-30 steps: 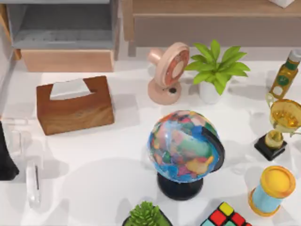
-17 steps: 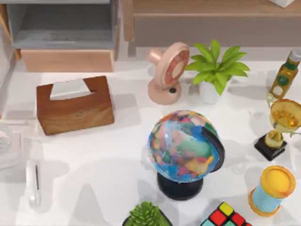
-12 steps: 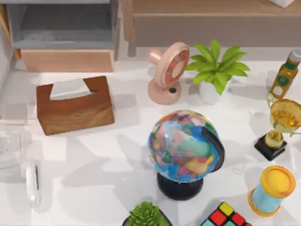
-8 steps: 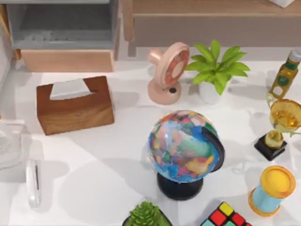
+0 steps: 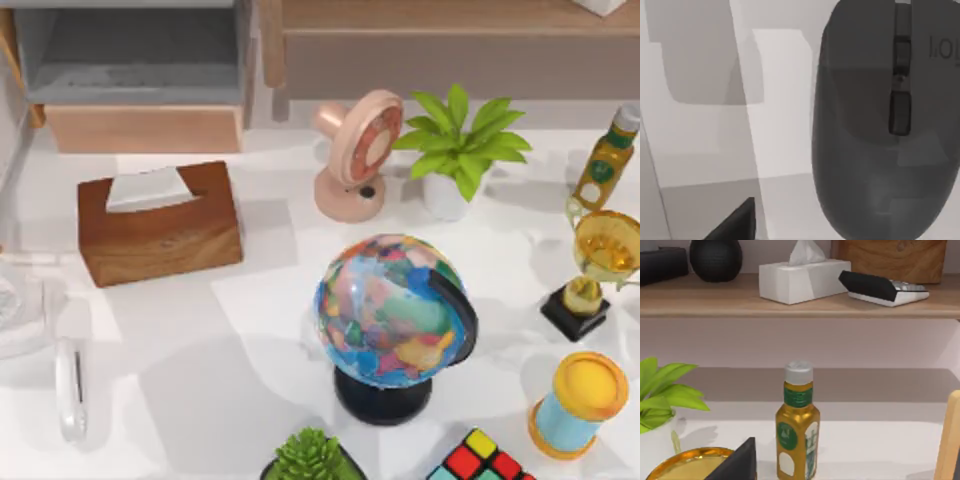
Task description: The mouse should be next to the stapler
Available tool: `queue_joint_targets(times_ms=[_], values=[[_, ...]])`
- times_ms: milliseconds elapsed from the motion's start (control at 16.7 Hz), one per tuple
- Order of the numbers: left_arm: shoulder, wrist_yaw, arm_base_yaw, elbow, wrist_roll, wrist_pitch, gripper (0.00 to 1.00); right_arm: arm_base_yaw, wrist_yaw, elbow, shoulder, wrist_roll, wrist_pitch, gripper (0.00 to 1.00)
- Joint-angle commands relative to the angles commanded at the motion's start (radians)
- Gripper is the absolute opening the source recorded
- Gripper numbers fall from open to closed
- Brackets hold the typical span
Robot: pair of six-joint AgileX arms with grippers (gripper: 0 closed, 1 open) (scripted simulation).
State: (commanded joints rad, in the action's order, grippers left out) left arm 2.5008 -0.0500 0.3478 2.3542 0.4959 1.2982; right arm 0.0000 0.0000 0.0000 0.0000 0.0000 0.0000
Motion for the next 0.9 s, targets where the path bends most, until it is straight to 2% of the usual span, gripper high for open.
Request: queue_joint_targets(times_ms=[300, 900], values=[[0.132, -0.008, -0.012, 0.157, 0.034, 0.059, 1.00, 0.000, 0.000, 0.000, 0.000, 0.000, 0.000, 1.00], [0.125, -0.008, -0.007, 0.135, 0.038, 0.044, 1.00, 0.000, 0.000, 0.000, 0.000, 0.000, 0.000, 1.00]])
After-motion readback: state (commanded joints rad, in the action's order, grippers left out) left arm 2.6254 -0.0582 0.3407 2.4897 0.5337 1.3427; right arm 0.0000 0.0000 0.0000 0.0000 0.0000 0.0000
